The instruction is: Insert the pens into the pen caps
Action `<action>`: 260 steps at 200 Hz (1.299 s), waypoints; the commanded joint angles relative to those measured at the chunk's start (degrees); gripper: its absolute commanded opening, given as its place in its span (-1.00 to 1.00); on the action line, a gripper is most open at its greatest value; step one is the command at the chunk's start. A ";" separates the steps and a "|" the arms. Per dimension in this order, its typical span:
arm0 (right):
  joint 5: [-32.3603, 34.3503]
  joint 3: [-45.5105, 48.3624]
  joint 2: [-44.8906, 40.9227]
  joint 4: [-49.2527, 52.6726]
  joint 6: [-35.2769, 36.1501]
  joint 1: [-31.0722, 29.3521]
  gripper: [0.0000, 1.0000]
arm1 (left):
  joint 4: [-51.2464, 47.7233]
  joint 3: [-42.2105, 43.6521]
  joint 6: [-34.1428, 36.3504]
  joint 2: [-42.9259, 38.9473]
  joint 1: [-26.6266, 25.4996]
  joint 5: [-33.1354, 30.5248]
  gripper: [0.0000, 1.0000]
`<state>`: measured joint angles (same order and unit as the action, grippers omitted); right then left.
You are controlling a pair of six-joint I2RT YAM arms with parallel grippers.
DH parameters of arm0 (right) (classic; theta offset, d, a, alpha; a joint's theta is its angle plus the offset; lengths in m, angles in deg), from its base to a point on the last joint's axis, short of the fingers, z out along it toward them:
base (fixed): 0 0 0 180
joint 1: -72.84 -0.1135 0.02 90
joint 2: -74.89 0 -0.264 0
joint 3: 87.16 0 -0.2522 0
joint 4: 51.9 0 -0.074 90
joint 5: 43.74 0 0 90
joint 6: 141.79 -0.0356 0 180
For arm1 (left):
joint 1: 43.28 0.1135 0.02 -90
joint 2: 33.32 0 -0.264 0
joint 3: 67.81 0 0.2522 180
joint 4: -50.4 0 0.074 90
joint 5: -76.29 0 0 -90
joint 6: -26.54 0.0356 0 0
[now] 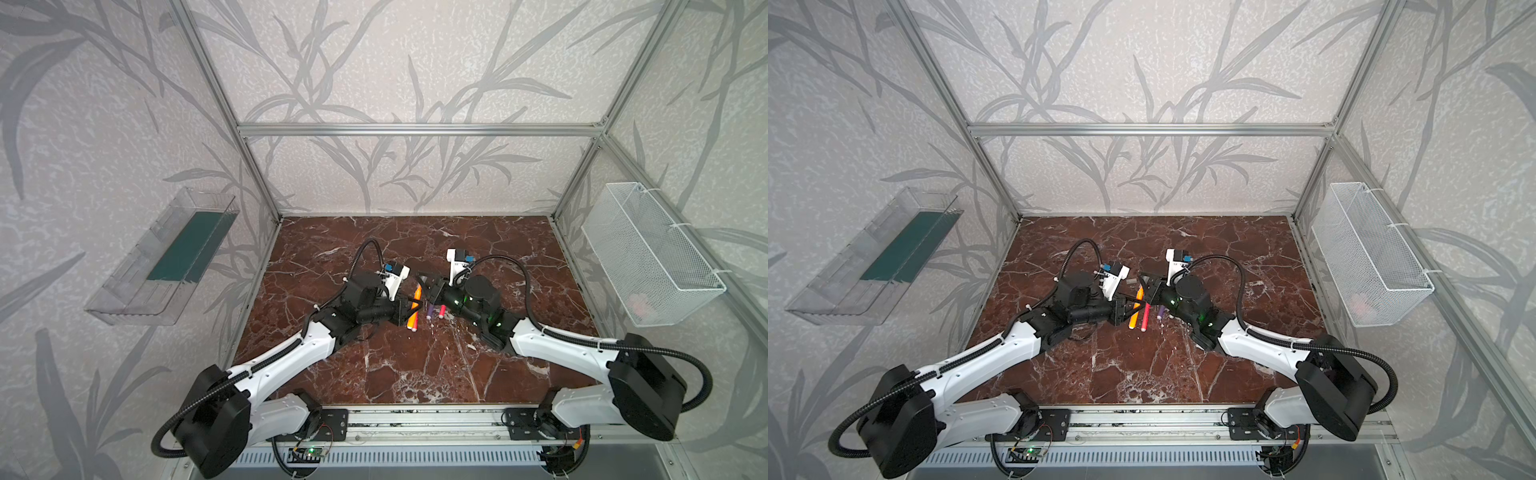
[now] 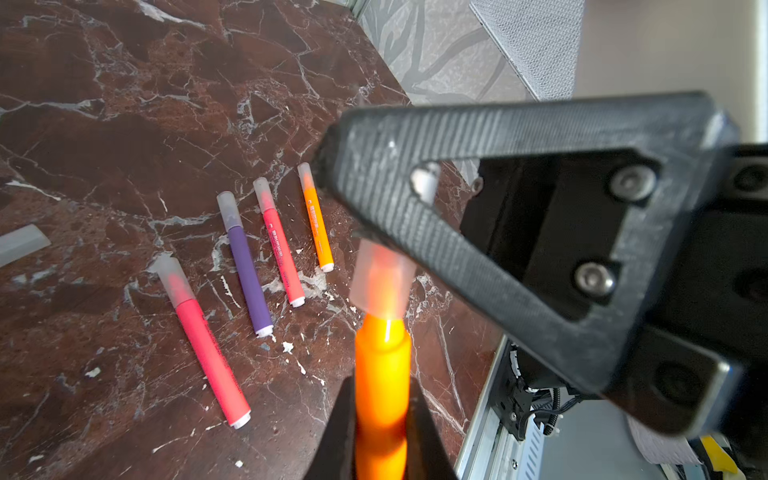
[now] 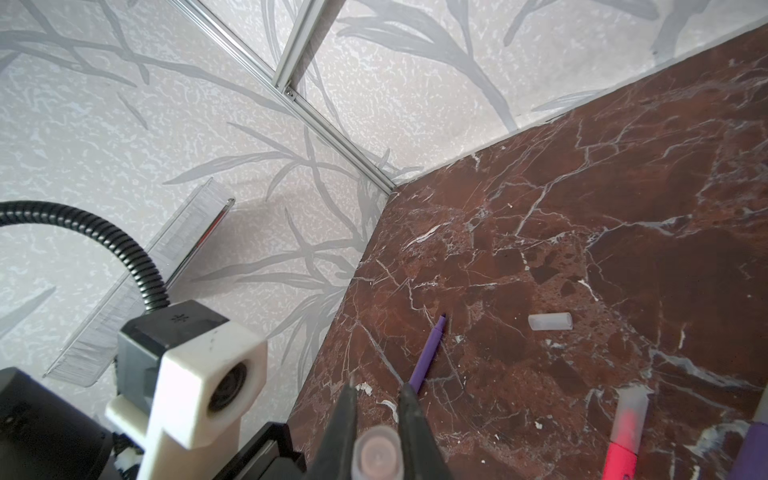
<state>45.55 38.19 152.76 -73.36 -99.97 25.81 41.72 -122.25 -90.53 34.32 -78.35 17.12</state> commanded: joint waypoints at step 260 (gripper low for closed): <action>-10.07 -9.61 -6.13 20.31 4.54 9.67 -1.00 | 10.69 1.99 -0.43 -1.19 4.22 -4.07 -1.00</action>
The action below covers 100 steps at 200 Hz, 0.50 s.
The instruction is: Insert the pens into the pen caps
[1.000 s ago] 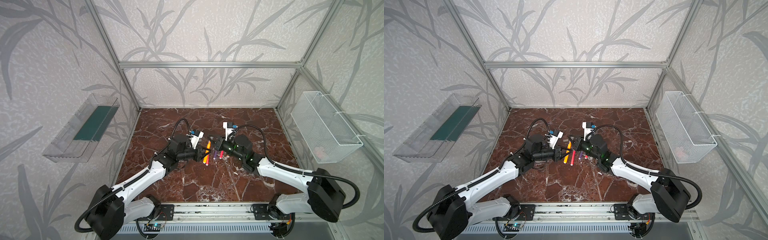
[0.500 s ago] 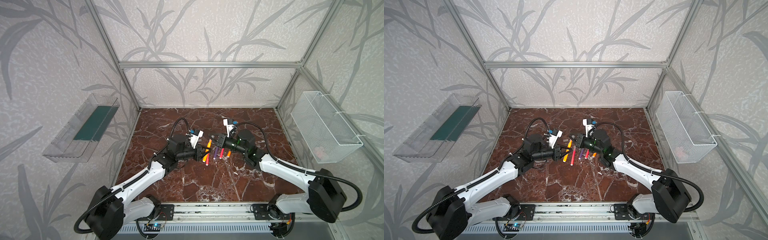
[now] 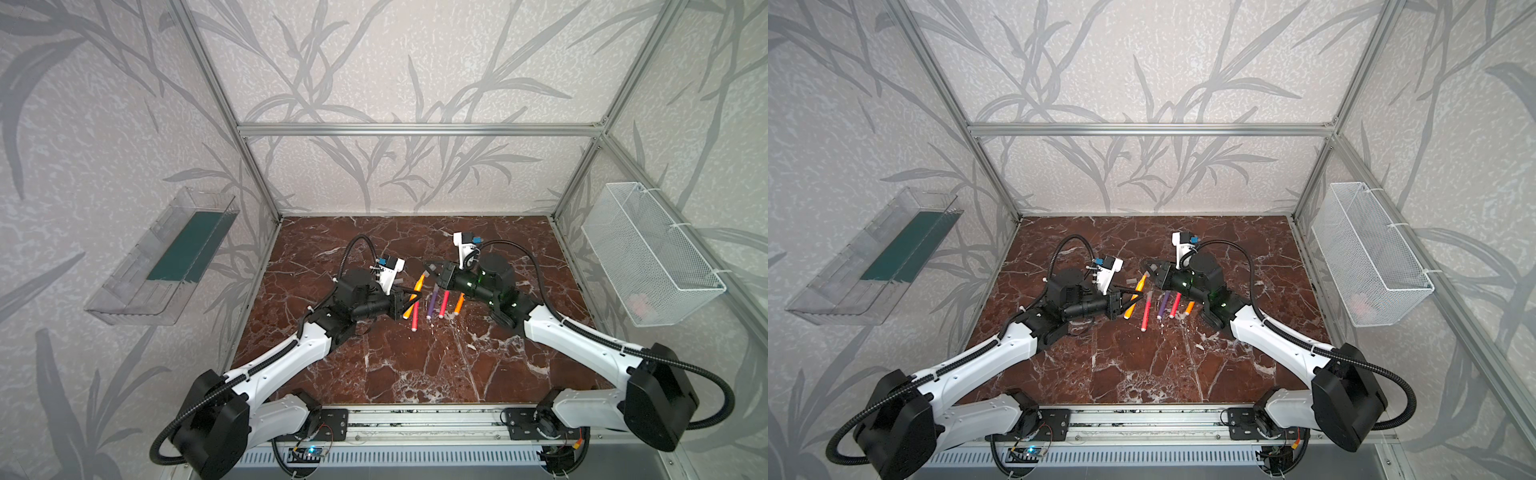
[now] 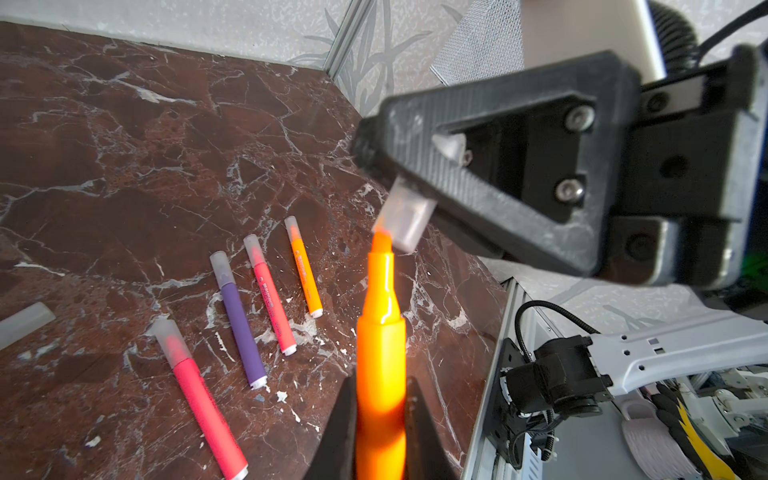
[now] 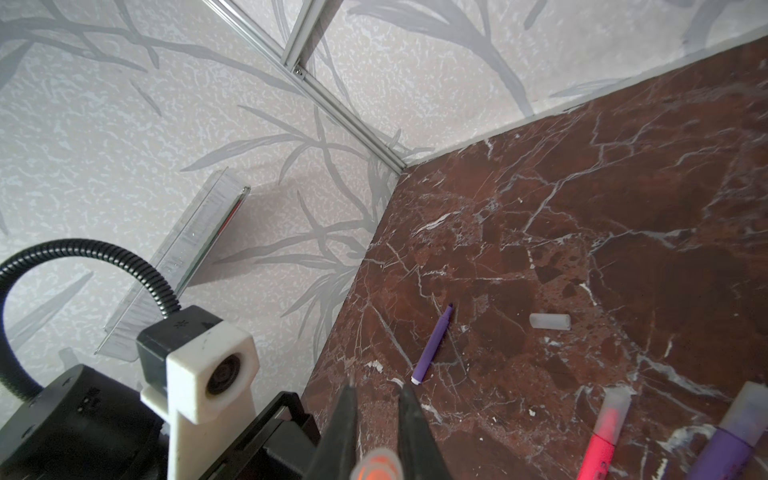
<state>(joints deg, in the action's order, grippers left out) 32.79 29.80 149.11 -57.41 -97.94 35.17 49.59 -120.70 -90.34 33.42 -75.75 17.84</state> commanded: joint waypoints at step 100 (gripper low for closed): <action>1.14 -6.00 4.30 -1.29 1.03 1.09 -1.00 | 3.39 0.27 -0.77 0.06 0.61 -4.58 -1.00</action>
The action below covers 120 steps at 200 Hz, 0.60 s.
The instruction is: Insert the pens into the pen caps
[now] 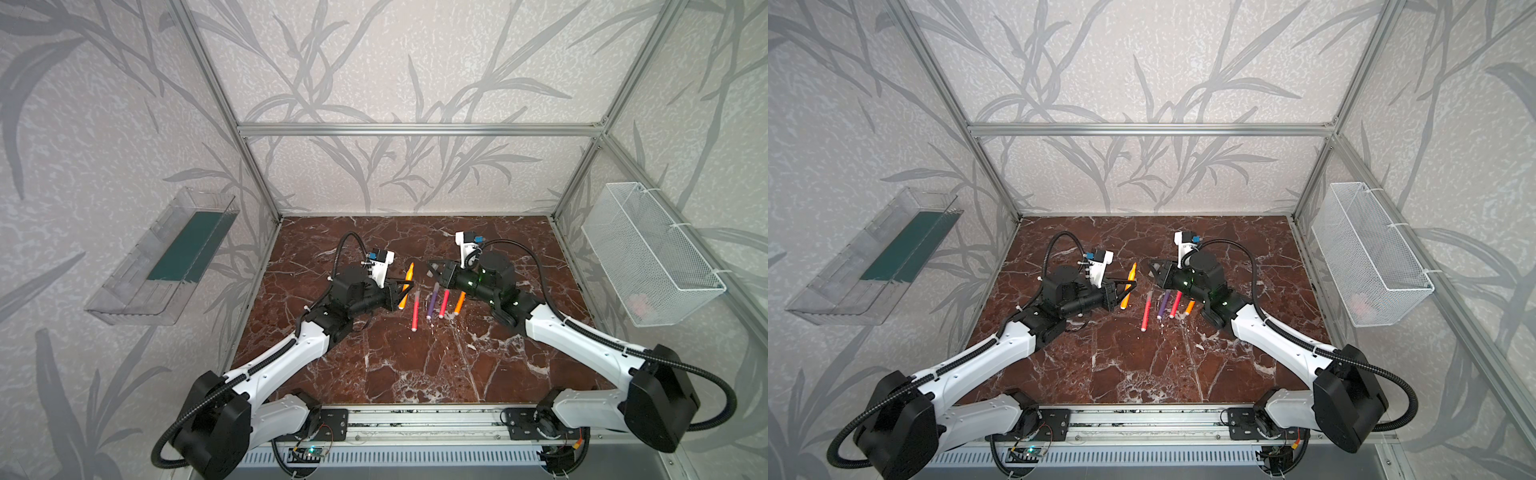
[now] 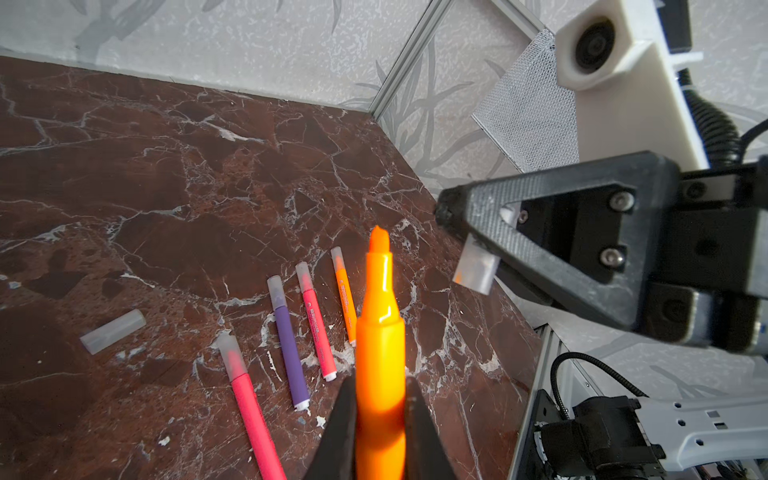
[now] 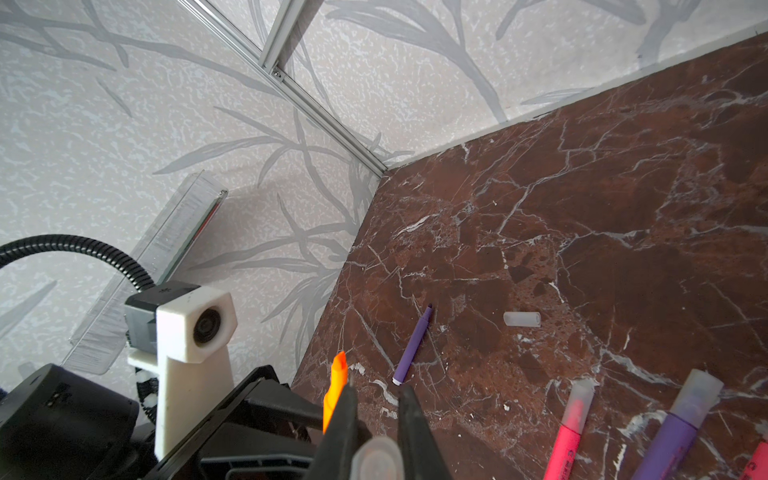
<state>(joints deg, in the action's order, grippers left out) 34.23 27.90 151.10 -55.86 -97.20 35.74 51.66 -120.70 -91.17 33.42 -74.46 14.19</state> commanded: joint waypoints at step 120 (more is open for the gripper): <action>-5.52 -8.97 11.16 -6.65 -3.97 -0.60 -1.00 | -0.67 -1.07 1.39 0.23 -1.21 -2.79 -1.00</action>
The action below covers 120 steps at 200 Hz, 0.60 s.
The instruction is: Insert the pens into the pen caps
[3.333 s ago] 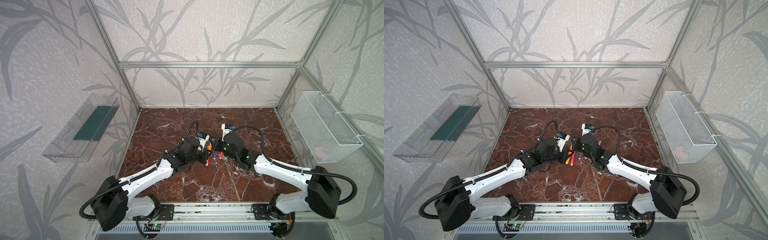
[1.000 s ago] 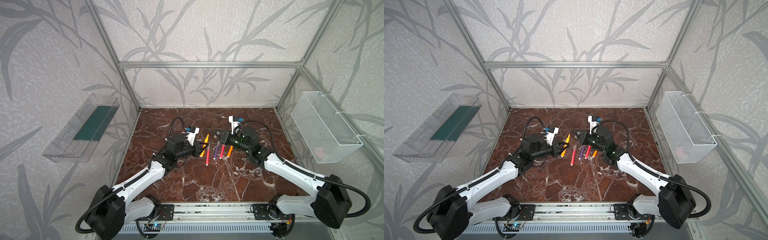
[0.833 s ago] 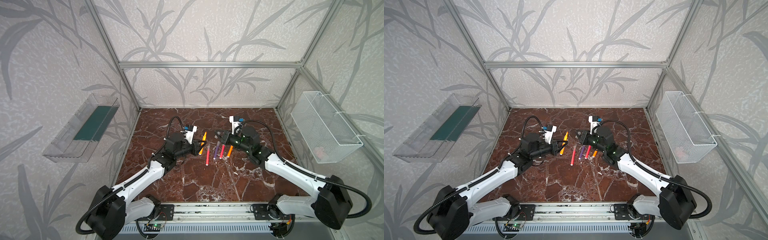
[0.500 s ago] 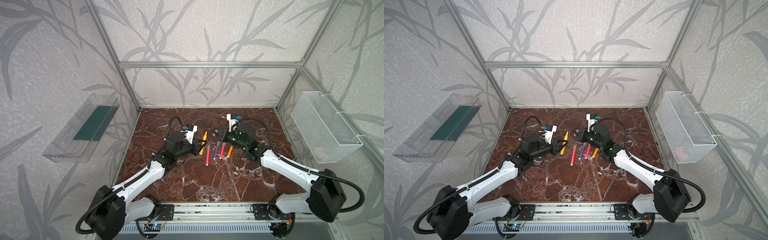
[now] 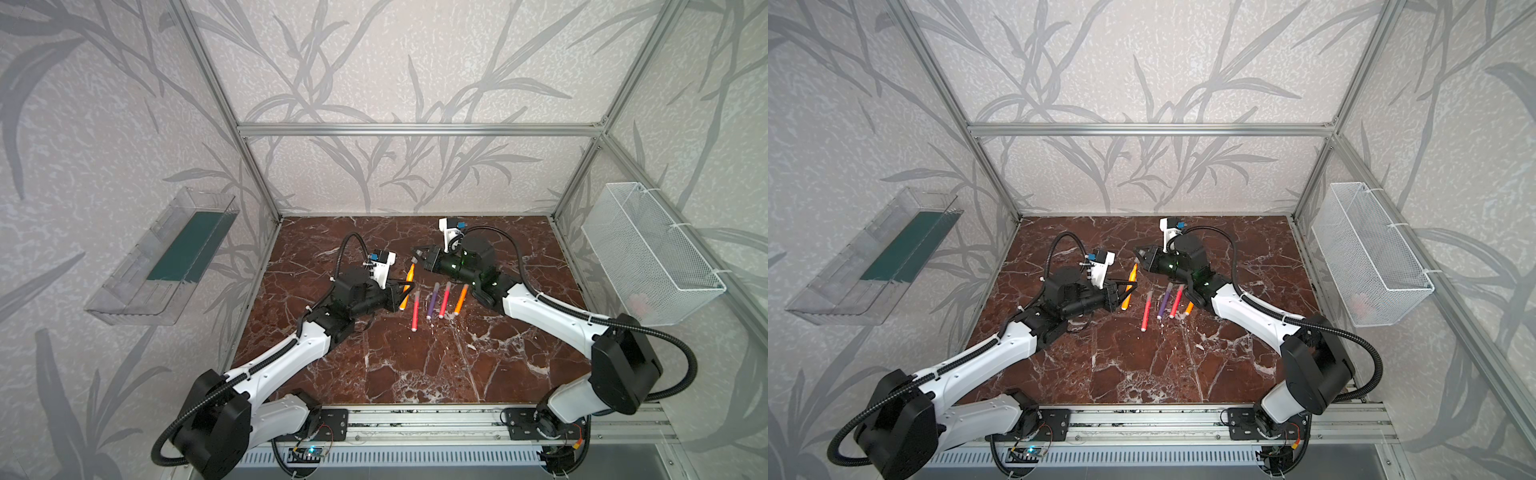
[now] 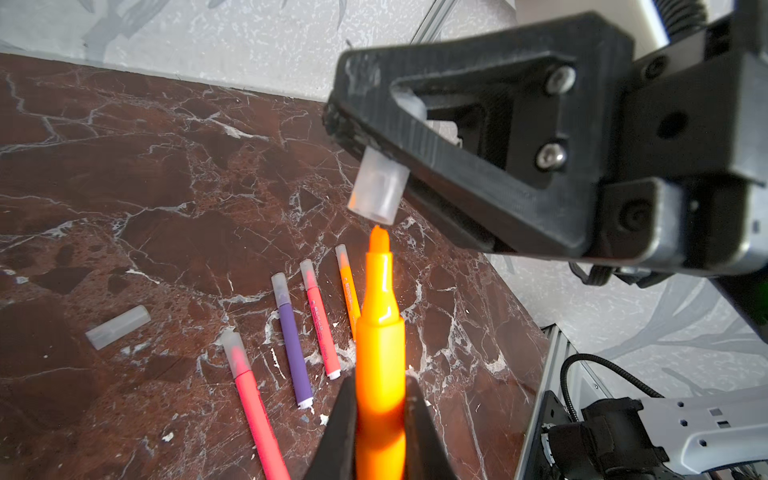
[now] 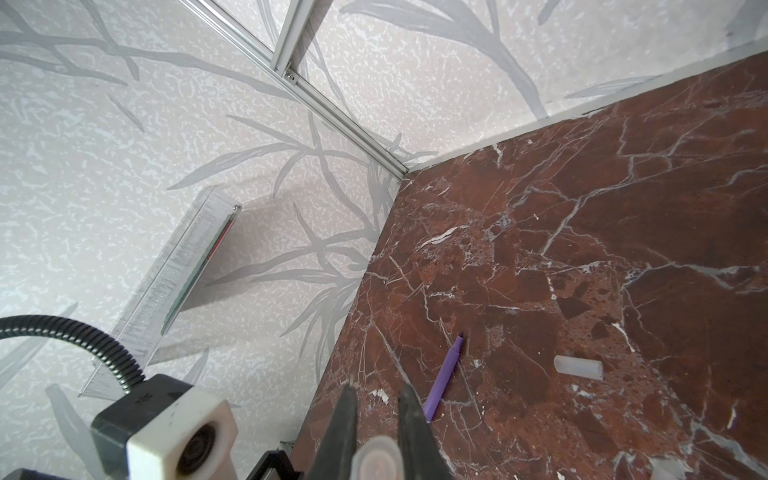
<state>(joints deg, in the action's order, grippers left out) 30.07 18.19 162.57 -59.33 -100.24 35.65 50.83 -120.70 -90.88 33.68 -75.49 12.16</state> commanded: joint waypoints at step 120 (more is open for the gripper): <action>-1.99 1.91 1.78 -4.13 -1.27 -3.33 -1.00 | 0.35 -1.20 0.90 0.23 -0.17 -0.99 -1.00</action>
<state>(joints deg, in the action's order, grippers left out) 30.42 19.81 163.36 -62.83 -101.70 34.01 49.67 -120.70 -90.90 33.75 -75.47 11.48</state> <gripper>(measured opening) 0.163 0.146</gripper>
